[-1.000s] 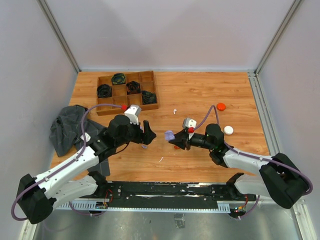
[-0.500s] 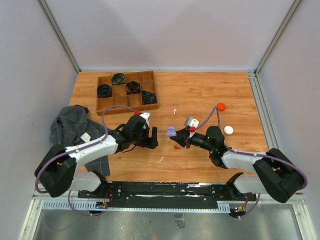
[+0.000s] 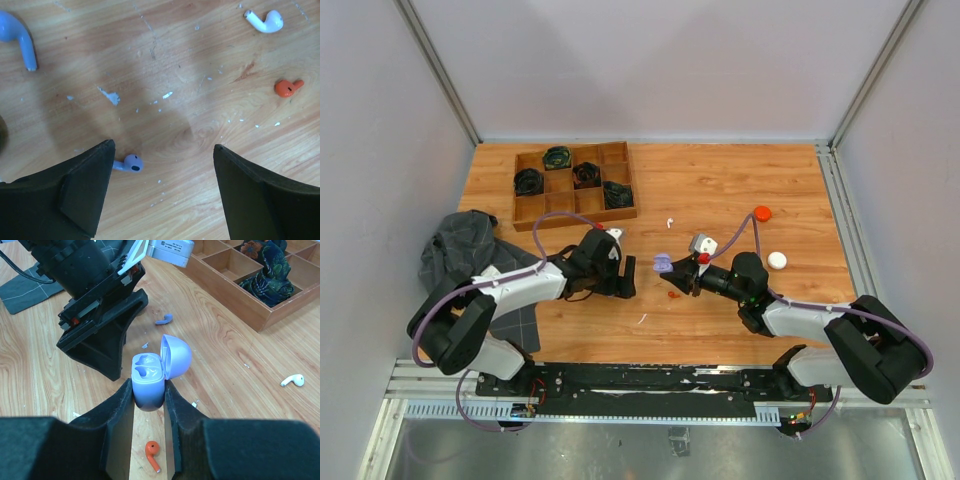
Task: Insert the wireless bluetooth earbuds into the charging case
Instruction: Pick up the earbud from the center of the board.
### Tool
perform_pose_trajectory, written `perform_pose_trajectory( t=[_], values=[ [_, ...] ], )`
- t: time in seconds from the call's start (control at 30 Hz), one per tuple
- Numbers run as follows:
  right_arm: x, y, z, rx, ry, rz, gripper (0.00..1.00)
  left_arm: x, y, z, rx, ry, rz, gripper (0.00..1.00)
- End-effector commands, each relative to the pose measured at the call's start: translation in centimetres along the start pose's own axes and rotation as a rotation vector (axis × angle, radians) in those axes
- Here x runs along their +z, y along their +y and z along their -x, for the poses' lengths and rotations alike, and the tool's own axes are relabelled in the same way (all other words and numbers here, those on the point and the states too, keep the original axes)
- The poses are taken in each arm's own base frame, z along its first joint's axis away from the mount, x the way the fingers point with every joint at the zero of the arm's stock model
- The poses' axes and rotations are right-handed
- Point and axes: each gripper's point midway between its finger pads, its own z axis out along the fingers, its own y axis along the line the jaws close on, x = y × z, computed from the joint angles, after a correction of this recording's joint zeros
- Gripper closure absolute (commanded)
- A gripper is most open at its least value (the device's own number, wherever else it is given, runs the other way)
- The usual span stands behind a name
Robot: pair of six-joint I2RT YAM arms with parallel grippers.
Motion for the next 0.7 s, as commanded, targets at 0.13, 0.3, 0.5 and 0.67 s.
perform_pose_trajectory(
  t=[0.13, 0.3, 0.5, 0.67],
  values=[
    [0.3, 0.4, 0.9, -0.021, -0.029, 0.012, 0.99, -1.8, 0.2, -2.2, -0.068, 0.086, 0.013, 0.16],
    [0.2, 0.4, 0.8, -0.019, -0.025, 0.011, 0.99, -2.1, -0.6, -2.3, -0.083, 0.094, -0.029, 0.19],
    [0.3, 0.3, 0.8, -0.020, -0.022, 0.008, 0.99, -2.6, -0.2, -1.4, -0.079, 0.077, 0.015, 0.28],
    [0.2, 0.3, 0.7, -0.021, -0.018, 0.007, 0.99, -2.6, 0.8, -0.6, -0.050, 0.085, 0.105, 0.31]
  ],
)
